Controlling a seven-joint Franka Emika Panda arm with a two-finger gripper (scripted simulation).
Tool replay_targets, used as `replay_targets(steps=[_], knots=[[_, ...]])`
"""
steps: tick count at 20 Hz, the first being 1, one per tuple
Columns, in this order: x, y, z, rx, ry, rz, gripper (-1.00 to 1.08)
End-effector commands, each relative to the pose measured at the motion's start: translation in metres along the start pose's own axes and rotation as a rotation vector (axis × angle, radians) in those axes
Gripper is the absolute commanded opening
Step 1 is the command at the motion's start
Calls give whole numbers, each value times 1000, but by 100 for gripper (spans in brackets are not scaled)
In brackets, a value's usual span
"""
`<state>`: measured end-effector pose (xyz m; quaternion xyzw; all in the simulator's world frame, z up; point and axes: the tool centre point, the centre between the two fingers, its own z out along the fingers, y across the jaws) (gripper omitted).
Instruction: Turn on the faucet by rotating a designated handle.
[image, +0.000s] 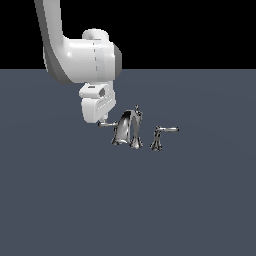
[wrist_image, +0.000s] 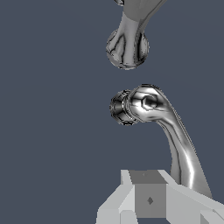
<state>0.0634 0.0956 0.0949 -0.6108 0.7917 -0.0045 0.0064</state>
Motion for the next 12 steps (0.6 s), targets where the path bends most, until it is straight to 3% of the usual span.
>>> replay_targets(steps=[1,12], knots=[[2,11,0,-10,5,4,-100],[8,46,-1,-15,5,29,-100]])
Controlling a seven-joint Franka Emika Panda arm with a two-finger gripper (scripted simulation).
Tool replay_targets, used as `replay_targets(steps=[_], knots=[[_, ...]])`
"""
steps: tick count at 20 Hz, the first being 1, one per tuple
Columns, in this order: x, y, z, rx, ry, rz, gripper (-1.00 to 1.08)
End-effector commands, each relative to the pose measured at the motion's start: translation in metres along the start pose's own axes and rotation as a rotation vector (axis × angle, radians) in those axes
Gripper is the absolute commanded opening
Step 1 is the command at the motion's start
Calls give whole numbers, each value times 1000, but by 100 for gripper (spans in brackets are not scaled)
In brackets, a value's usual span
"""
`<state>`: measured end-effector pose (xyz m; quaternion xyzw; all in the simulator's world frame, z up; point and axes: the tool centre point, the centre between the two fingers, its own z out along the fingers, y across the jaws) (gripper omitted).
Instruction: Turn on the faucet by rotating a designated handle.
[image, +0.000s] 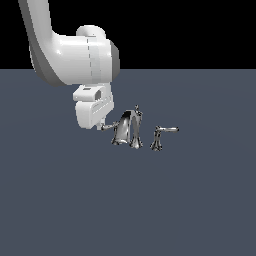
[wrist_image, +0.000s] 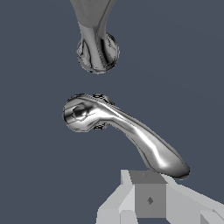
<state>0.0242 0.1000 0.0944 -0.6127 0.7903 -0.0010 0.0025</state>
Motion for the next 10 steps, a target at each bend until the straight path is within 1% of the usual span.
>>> replay_targets(steps=[1,2,10], knots=[[2,7,0,-4,3,34,-100],[0,3,0,-2,0,-31,-100],[29,17,0,-3,2,8,-100]])
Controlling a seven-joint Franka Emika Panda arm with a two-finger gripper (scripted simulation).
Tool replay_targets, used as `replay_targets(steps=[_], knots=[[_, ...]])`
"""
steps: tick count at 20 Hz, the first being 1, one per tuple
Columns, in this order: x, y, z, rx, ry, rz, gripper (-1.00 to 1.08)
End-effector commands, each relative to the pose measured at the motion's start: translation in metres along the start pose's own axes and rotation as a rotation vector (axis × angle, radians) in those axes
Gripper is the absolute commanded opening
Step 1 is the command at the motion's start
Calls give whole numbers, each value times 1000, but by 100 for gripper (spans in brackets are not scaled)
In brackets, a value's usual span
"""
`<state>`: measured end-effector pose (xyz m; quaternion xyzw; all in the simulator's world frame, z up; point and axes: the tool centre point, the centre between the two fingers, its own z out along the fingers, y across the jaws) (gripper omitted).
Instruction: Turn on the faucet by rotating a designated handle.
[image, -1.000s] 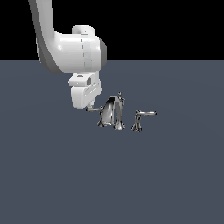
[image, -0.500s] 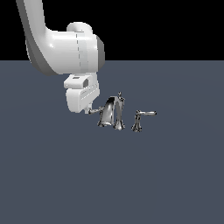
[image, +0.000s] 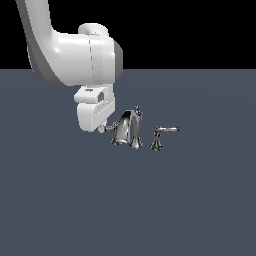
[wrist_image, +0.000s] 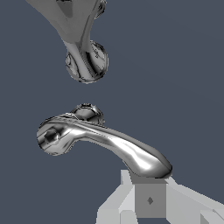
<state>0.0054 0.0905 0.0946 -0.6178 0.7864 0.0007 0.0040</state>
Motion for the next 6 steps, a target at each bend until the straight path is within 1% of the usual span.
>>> replay_targets(steps=[1,5,6], knots=[[18,3,0,-3,6,26,-100],[33,11,-1,-4,7,45,-100],[33,11,-1,-4,7,45,-100]])
